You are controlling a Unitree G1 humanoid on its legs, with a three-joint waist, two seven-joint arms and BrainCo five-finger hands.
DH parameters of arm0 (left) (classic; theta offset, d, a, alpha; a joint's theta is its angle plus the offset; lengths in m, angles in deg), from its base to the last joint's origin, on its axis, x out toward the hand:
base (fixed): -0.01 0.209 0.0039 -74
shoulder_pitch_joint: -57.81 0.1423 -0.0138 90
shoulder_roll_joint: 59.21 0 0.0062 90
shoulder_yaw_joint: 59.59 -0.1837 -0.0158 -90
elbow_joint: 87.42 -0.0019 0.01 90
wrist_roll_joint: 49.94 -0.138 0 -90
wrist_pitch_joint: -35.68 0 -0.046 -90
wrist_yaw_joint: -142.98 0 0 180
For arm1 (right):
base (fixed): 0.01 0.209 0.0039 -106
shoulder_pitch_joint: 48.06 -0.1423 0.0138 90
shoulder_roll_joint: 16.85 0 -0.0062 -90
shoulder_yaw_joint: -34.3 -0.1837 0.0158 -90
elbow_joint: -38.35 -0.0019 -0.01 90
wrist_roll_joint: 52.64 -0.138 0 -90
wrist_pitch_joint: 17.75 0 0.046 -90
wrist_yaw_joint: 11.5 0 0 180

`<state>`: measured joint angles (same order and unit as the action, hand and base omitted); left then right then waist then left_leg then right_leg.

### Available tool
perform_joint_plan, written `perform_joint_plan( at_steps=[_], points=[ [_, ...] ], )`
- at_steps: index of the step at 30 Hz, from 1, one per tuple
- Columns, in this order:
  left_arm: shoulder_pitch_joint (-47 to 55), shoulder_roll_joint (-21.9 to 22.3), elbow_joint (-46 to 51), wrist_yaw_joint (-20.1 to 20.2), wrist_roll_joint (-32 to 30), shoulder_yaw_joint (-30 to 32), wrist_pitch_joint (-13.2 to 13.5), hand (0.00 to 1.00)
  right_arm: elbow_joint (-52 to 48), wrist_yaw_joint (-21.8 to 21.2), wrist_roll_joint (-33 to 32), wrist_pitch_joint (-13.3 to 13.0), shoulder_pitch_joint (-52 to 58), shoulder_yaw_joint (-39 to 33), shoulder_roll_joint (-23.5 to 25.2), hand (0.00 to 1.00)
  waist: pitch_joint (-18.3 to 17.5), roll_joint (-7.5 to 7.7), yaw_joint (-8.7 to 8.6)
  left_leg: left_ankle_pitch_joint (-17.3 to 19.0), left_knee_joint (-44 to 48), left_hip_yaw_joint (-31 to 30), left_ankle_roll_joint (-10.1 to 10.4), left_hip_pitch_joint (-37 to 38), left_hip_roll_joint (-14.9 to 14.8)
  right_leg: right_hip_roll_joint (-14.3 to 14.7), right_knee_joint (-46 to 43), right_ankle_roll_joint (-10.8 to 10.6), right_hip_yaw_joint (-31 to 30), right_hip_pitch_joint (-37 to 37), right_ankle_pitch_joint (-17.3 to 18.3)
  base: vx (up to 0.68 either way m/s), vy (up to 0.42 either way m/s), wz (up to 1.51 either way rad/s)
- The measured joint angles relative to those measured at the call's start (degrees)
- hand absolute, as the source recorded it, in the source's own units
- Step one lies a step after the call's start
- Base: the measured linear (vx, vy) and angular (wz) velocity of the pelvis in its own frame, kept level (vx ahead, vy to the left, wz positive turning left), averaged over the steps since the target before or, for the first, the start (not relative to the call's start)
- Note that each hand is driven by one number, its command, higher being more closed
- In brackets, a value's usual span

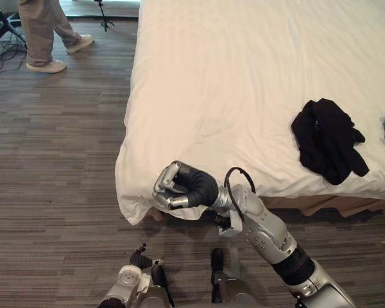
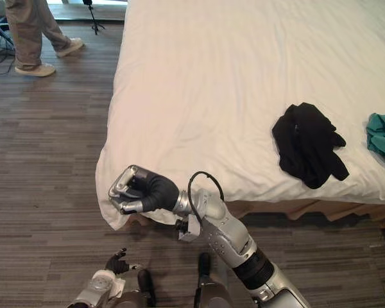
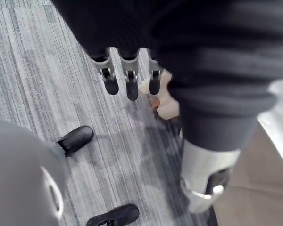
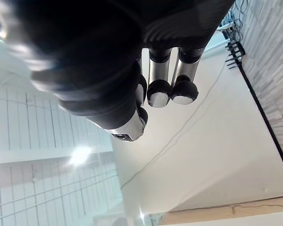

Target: Tidy the bed and pick cloth on bed and put in laundry

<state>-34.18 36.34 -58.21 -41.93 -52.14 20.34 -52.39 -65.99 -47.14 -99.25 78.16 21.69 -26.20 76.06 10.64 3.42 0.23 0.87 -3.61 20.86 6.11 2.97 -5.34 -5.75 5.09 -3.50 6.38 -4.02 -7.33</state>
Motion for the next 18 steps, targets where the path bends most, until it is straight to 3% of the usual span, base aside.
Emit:
perform_joint_plan(
  at_steps=[6,10,12,13,16,18],
  points=[
    [0.2,0.1,-0.9,0.7,0.1,0.0,-0.7,0.0,1.8,6.5,-1.4,1.1,-0.2,0.0,1.9,1.0,0.1,-0.66,-0.06,-0.3,-0.1,0.1,0.1,-0.5,0.0,0.0,0.0,0.1,-0.4,-0.7,-0.3,-0.06,-0.033,-0.03],
    [-1.8,0.3,-0.9,1.4,0.6,-0.6,-1.4,0.0,18.2,12.2,-0.6,0.1,-5.9,-3.9,2.7,1.0,1.8,-2.23,-0.16,-2.1,-0.2,-1.1,-0.5,-5.0,0.6,-0.4,0.0,0.2,-0.4,-4.6,-2.0,-0.07,-0.03,0.14],
    [-3.1,1.1,-0.5,1.0,2.5,-0.4,-1.2,0.0,32.6,14.4,-0.5,-2.5,-10.5,-11.5,3.0,1.0,5.7,-4.54,0.31,-2.8,-0.4,-1.2,-0.7,-5.2,1.0,-0.6,0.0,0.1,-0.4,-4.9,-2.6,-0.06,0.002,0.1],
    [-3.3,1.1,-0.4,0.7,2.6,-0.4,-1.1,0.0,35.7,14.9,-0.5,-3.4,-11.5,-12.9,2.7,1.0,6.5,-5.02,0.34,-2.9,-0.4,-1.2,-0.8,-5.3,1.0,-0.7,0.0,0.1,-0.3,-5.0,-2.6,-0.06,0.006,0.02],
    [-3.5,1.1,0.4,-0.4,3.2,-0.4,0.0,0.0,49.8,16.3,-0.6,-7.1,-13.8,-20.6,0.3,1.0,8.1,-5.65,0.52,-3.2,-0.2,-1.7,-0.6,-6.7,0.8,-0.6,0.0,-0.3,-0.2,-6.2,-2.4,0.0,-0.005,0.01],
    [-3.5,1.7,0.7,-0.6,3.4,-0.4,1.1,0.0,55.3,17.6,-0.7,-7.6,-13.4,-24.0,-1.5,1.0,8.3,-5.93,0.46,-3.2,-0.2,-2.2,-0.6,-6.7,0.8,-0.5,0.0,0.0,0.2,-6.1,-2.6,0.04,-0.003,0.08]
  ],
)
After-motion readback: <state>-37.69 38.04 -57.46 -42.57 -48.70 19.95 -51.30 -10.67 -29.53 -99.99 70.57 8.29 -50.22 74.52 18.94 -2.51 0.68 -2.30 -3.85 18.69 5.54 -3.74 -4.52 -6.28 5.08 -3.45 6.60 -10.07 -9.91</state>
